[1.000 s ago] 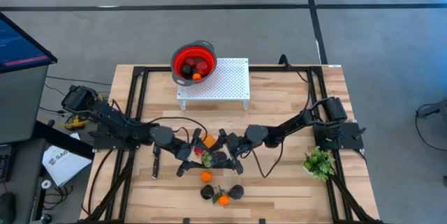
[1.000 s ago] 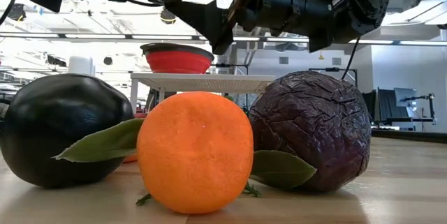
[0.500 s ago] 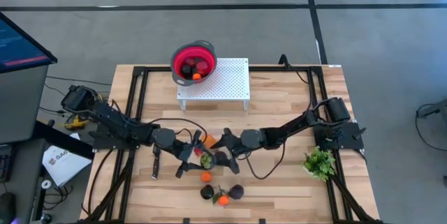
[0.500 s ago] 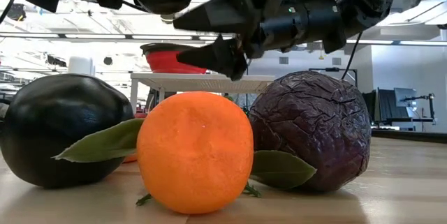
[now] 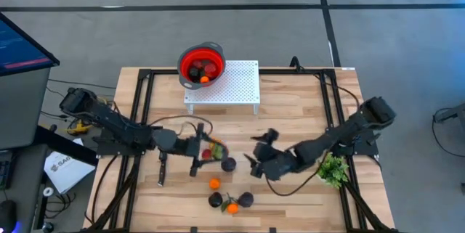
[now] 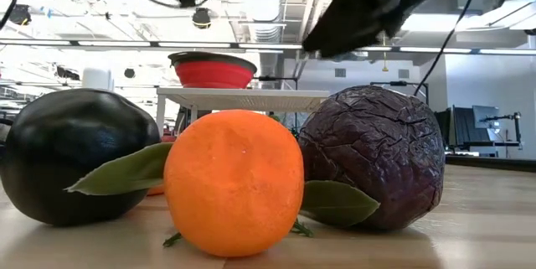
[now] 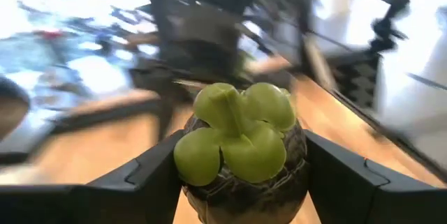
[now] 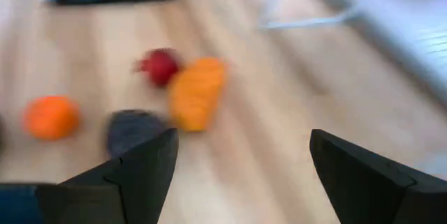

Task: Pick & Place Fruit
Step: Put the purple mangosteen into the red strainer bowl on the shelf

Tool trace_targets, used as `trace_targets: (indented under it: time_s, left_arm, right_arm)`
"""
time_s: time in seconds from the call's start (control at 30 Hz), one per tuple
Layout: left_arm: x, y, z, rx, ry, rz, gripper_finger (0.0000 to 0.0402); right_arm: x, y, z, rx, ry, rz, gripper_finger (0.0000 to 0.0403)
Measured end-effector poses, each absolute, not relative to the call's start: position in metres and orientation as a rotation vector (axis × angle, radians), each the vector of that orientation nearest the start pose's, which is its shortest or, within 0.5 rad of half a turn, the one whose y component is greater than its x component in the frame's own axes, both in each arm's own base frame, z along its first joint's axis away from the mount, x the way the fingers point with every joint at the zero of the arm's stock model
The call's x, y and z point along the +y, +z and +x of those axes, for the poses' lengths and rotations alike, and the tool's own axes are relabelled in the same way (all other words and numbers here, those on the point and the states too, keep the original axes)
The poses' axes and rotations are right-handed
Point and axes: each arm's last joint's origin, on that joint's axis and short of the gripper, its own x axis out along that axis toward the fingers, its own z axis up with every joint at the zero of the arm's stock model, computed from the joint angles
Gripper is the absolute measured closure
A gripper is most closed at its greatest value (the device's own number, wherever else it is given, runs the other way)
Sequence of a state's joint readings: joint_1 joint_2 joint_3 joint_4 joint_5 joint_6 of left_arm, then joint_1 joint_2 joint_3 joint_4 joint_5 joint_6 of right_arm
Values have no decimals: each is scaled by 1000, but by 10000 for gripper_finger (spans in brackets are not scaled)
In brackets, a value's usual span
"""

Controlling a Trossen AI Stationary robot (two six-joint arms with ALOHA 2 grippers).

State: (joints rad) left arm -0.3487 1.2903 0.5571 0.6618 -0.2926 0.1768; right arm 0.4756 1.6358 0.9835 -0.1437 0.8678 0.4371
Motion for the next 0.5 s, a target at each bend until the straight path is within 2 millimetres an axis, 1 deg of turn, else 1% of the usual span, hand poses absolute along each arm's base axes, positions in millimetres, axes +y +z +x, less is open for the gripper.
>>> trace_targets:
  time_s: [0.07, 0.13, 0.23, 0.3, 0.37, 0.43, 0.5]
  left_arm:
    - [-79, 250, 249, 25, 21, 215, 155]
    - [-73, 271, 248, 15, 119, 243, 155]
    - [-55, 307, 242, 62, 291, 318, 155]
    - [-36, 330, 238, 118, 405, 351, 155]
    - [-12, 348, 234, 167, 509, 359, 155]
    - [15, 361, 228, 217, 609, 360, 155]
    - [43, 367, 224, 235, 677, 328, 155]
  right_arm:
    - [136, 210, 295, 466, -572, -118, 85]
    - [140, 214, 294, 408, -621, -122, 85]
    - [143, 213, 296, 369, -642, -109, 85]
    - [142, 210, 301, 358, -648, -94, 85]
    - [140, 206, 307, 339, -660, -70, 85]
    - [138, 199, 313, 338, -671, -75, 85]
    - [136, 194, 320, 328, -679, -75, 85]
